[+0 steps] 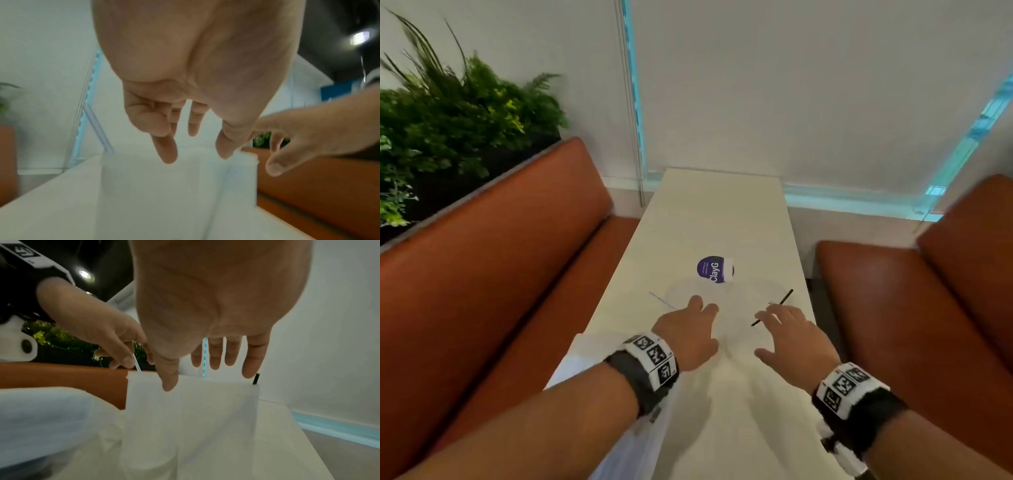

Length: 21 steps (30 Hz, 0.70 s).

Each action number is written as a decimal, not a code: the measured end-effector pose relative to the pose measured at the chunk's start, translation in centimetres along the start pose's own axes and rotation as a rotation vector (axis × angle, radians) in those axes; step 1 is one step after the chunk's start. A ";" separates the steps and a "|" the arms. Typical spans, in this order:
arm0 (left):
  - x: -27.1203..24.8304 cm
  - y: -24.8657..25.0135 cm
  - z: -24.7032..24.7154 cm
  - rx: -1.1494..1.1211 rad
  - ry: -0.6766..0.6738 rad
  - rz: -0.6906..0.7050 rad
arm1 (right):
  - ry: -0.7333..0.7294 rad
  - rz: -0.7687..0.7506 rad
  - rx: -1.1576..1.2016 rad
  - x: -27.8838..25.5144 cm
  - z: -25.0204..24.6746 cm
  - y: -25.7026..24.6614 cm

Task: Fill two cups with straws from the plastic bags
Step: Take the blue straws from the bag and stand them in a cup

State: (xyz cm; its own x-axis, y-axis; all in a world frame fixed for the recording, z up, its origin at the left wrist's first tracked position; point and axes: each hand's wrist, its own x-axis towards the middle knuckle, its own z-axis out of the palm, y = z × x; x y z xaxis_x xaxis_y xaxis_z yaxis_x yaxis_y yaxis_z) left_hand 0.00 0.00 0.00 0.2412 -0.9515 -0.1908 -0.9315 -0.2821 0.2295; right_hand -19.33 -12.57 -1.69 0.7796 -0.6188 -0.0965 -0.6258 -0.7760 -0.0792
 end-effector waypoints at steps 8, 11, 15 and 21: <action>2.8 -2.1 3.5 0.291 0.063 -0.048 | -0.055 0.112 -0.019 1.2 3.2 0.8; 1.5 -1.5 4.2 0.265 0.163 -0.003 | 0.041 0.136 0.026 -1.6 3.4 1.3; -0.8 0.5 5.9 0.261 0.219 0.067 | 0.100 0.149 0.011 -5.7 3.9 2.0; -2.7 2.4 7.7 0.273 0.213 0.092 | 0.061 0.180 -0.005 -8.3 5.1 1.8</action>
State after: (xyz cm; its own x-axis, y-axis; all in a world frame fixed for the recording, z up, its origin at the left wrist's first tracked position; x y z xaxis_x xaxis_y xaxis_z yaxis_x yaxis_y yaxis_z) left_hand -4.97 2.79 -6.25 0.1777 -0.9837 0.0282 -0.9834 -0.1785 -0.0328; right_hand -27.08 -8.23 -6.04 0.6555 -0.7536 -0.0482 -0.7551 -0.6528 -0.0608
